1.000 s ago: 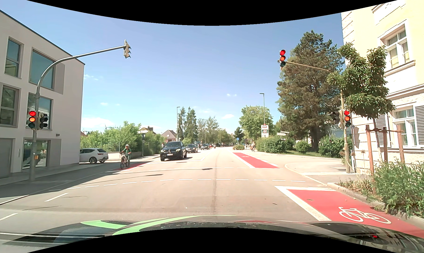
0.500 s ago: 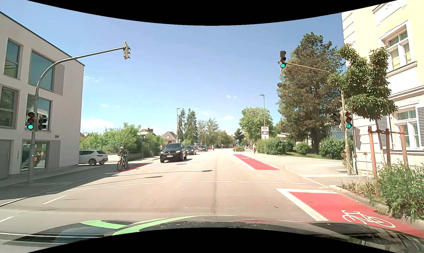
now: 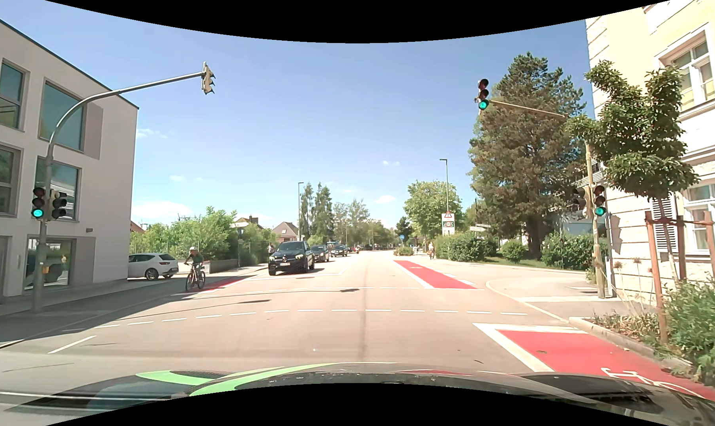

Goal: Follow the waypoints while adhering to traffic rules and regulations

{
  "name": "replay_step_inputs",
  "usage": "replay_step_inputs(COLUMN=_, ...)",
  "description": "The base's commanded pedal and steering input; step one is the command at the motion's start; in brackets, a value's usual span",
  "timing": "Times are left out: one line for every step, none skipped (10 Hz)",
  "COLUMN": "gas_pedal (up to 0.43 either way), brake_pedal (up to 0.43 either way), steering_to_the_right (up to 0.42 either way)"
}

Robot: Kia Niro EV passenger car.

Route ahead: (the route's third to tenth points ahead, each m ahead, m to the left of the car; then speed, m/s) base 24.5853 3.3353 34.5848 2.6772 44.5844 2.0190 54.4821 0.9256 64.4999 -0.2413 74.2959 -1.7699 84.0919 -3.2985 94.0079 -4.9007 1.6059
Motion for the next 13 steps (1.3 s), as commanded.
replay_step_inputs(gas_pedal=0.441, brake_pedal=0.000, steering_to_the_right=-0.010)
replay_step_inputs(gas_pedal=0.441, brake_pedal=0.000, steering_to_the_right=-0.009)
replay_step_inputs(gas_pedal=0.441, brake_pedal=0.000, steering_to_the_right=-0.009)
replay_step_inputs(gas_pedal=0.441, brake_pedal=0.000, steering_to_the_right=-0.008)
replay_step_inputs(gas_pedal=0.441, brake_pedal=0.000, steering_to_the_right=-0.006)
replay_step_inputs(gas_pedal=0.441, brake_pedal=0.000, steering_to_the_right=-0.005)
replay_step_inputs(gas_pedal=0.441, brake_pedal=0.000, steering_to_the_right=-0.005)
replay_step_inputs(gas_pedal=0.441, brake_pedal=0.000, steering_to_the_right=-0.004)
replay_step_inputs(gas_pedal=0.441, brake_pedal=0.000, steering_to_the_right=-0.003)
replay_step_inputs(gas_pedal=0.441, brake_pedal=0.000, steering_to_the_right=-0.003)
replay_step_inputs(gas_pedal=0.441, brake_pedal=0.000, steering_to_the_right=-0.003)
replay_step_inputs(gas_pedal=0.441, brake_pedal=0.000, steering_to_the_right=-0.003)
replay_step_inputs(gas_pedal=0.441, brake_pedal=0.000, steering_to_the_right=-0.003)
